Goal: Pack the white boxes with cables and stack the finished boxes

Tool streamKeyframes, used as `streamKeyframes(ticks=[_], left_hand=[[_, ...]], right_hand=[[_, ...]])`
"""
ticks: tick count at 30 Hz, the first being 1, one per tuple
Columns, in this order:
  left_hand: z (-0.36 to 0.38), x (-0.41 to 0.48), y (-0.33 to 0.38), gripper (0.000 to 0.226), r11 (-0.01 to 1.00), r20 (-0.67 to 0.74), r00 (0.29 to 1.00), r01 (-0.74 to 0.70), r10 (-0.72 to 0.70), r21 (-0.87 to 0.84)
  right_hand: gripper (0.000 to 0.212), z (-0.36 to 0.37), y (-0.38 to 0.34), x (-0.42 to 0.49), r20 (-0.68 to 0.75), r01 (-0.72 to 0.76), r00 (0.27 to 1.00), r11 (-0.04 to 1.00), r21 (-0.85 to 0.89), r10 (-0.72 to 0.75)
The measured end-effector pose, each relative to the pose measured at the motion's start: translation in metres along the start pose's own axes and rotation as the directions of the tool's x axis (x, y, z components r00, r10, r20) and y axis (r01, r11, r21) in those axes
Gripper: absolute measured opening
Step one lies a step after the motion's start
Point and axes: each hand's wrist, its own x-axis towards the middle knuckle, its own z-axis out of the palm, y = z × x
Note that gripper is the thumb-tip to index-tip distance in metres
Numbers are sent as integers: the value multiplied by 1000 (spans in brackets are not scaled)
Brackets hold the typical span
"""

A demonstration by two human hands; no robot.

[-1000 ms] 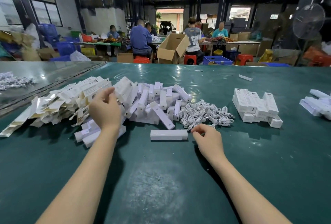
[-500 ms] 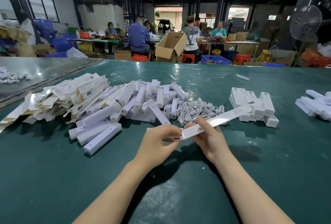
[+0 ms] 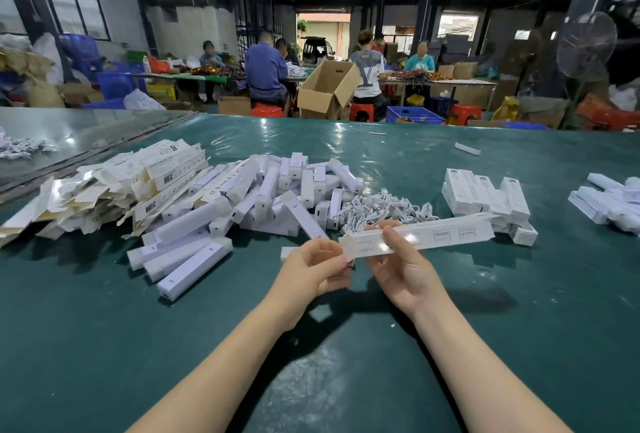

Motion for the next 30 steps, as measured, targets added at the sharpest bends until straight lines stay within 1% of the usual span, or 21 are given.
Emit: streamKeyframes(ticks=[2,4,6,7,8,9,10,14,15,16,18,20,22,25,27,28,30], left_hand=[[1,0,1,12,999,-34,999,8,-10,-42],[2,1,0,10,999,-84,996,3,-6,-41],[2,0,0,10,1000,-109,994,-7,5,-18],[2,0,0,8,1000,-108,994,-13,12,-6],[2,0,0,5,1000,-106,994,-23,23,-1],[3,-1,1,5,999,-110,993,-37,36,-7],[4,-1,2,8,998,-121,991,-53,50,-26],[9,-2,5,16,980,-169,984,-81,50,-183],[10,-2,5,16,980,-175,983,-93,61,-178],[10,-2,6,16,983,-183,979,-112,84,-147],[11,-3,7,18,984,-189,975,-138,116,-111],[12,-4,8,18,980,-181,978,-132,104,-148],[13,-4,9,18,973,-170,983,-110,76,-201],[14,-5,12,15,955,-120,993,-55,20,-292],[14,-5,13,13,952,-76,997,-38,15,-305],[14,-6,14,12,955,-69,997,-39,19,-295],[14,-6,15,15,959,-84,996,-40,17,-281]], right_hand=[[12,-1,1,1,36,1,999,1000,8,-2],[14,1,2,0,93,-7,996,1000,-12,8],[26,3,4,-1,173,-34,984,999,-33,40],[26,5,5,-2,198,-48,979,998,-37,54],[19,7,7,-3,207,-49,977,998,-35,55],[14,9,7,-4,201,-46,978,999,-27,51],[14,11,8,-4,183,-45,982,999,-10,46],[24,13,9,-3,112,-27,994,995,93,17],[25,13,9,-3,95,-22,995,995,94,13],[29,14,8,-4,84,-17,996,996,90,9],[48,15,8,-4,77,-11,997,994,110,3],[68,15,7,-4,90,-21,996,993,118,10],[76,15,9,-3,109,-27,994,993,115,15],[77,15,11,-3,112,-34,994,991,132,20],[74,14,10,-3,119,-37,993,990,138,20],[69,14,10,-3,130,-41,991,989,140,22],[47,14,9,-4,151,-47,988,987,152,24]])
